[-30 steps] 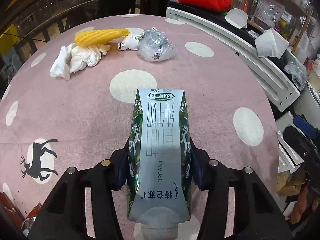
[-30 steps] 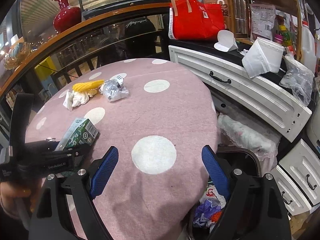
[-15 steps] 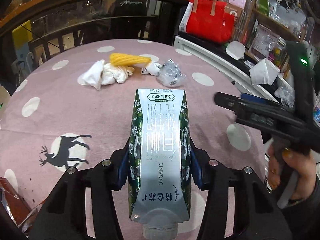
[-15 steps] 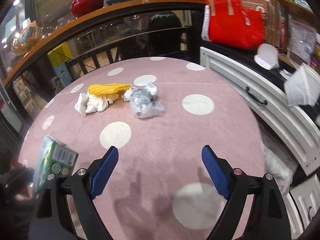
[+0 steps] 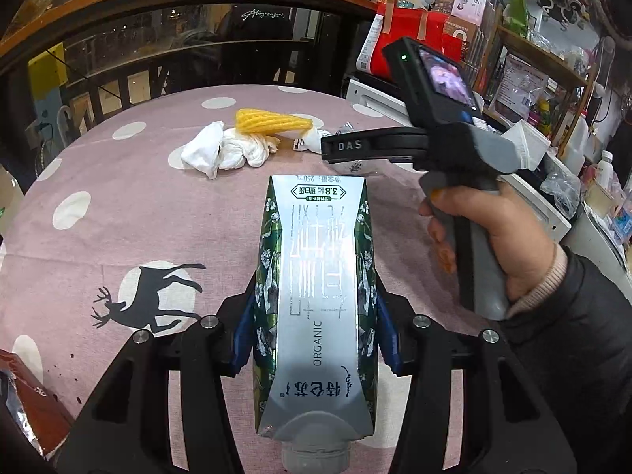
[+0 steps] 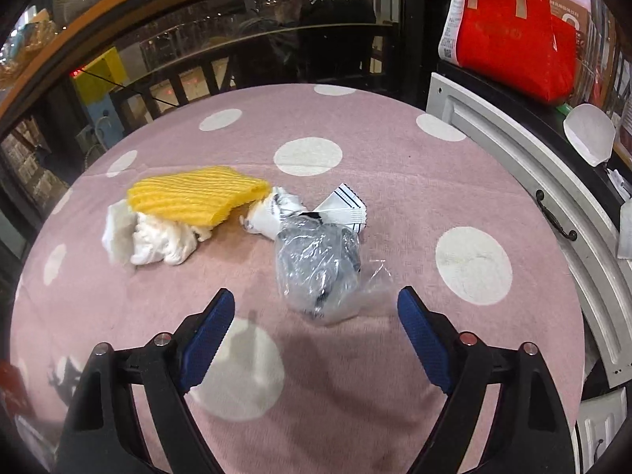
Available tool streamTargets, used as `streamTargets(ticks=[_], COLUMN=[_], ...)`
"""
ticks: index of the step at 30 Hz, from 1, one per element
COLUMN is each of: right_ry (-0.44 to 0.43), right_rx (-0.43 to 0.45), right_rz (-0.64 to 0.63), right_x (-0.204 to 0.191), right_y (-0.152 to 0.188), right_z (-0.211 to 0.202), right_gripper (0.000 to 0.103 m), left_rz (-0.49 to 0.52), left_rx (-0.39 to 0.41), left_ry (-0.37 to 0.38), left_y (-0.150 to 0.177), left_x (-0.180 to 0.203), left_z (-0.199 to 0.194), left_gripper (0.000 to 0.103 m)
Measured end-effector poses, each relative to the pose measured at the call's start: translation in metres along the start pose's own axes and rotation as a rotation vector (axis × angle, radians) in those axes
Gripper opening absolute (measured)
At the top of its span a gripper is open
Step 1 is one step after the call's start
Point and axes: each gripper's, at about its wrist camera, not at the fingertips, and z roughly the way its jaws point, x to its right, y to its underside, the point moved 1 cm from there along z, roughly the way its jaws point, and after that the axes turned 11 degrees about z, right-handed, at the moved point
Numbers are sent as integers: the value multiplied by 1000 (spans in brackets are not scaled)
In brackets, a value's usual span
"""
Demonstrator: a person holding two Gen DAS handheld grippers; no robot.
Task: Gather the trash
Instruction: 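Grasp the milk carton with the left tool while the right tool grasps the clear plastic bag, then carry the clear plastic bag to the bin and open the right tool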
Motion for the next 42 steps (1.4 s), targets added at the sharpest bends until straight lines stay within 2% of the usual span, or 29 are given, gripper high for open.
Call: streamTargets(ticks=[3, 6, 17, 26, 42], right_ry=[8, -5, -73, -70, 53], right_rx=[-23, -9, 66, 126, 231], right_rz=[12, -8, -15, 39, 181], right_x=[3, 3, 23, 68, 153], right_y=[2, 10, 52, 97, 173], right_z=[9, 1, -70, -130, -207], right_gripper=[47, 41, 40, 40, 40], left_rz=[4, 0, 3, 41, 152], left_rx=[-7, -14, -4, 1, 40], left_ry=[3, 12, 12, 29, 136], left_y=[3, 6, 12, 15, 15], left_x=[0, 0, 15, 44, 116], left_z=[3, 4, -8, -19, -31], left_gripper=[51, 51, 51, 51, 51])
